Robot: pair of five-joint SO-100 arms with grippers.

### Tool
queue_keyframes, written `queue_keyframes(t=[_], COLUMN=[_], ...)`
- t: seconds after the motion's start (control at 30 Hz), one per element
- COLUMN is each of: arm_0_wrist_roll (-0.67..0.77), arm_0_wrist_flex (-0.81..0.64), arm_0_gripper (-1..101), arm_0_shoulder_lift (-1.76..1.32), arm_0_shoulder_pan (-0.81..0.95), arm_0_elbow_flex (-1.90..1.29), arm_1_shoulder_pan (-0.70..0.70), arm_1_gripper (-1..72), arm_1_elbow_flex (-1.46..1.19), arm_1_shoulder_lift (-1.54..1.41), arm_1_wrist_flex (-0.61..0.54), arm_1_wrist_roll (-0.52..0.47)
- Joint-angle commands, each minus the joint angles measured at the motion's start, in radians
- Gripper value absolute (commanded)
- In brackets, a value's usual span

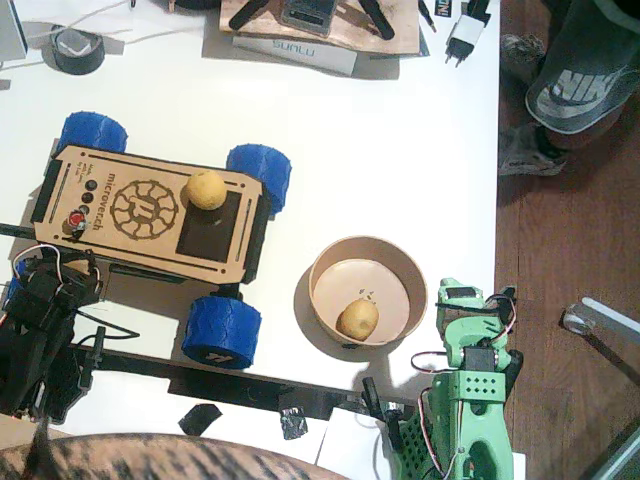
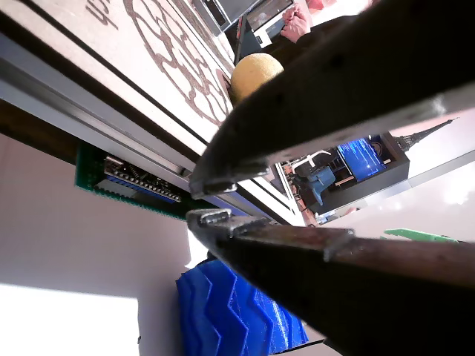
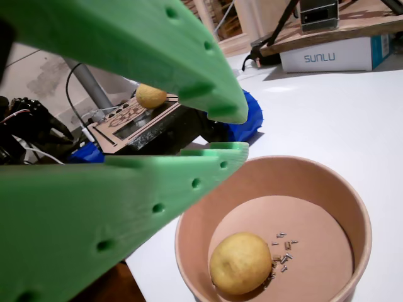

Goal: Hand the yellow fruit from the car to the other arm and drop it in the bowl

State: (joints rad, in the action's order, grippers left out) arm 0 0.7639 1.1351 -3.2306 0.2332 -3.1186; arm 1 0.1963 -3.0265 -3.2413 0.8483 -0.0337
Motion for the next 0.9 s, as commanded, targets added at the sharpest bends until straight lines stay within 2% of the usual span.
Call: queue_keyframes(t=[0.0, 0.87], arm_0_wrist_roll=[-0.003, -0.003], arm_0_wrist_flex=[-0.008, -0.008], arm_0_gripper=[0, 0], arm_0_shoulder_lift=[0.006, 0.006], arm_0_shoulder_pan=[0.0, -0.002], arm_0_elbow_flex=[-0.032, -0.032], arm_1_shoulder_pan=[0.011, 0.026], arm_1_gripper=[0.0, 0.5], arm_1_elbow_flex=[0.003, 0.002], arm_1_shoulder_lift=[-0.006, -0.006], arm_1_wrist_flex=[-0.017, -0.005], arm_1_wrist_roll=[-0.002, 0.006])
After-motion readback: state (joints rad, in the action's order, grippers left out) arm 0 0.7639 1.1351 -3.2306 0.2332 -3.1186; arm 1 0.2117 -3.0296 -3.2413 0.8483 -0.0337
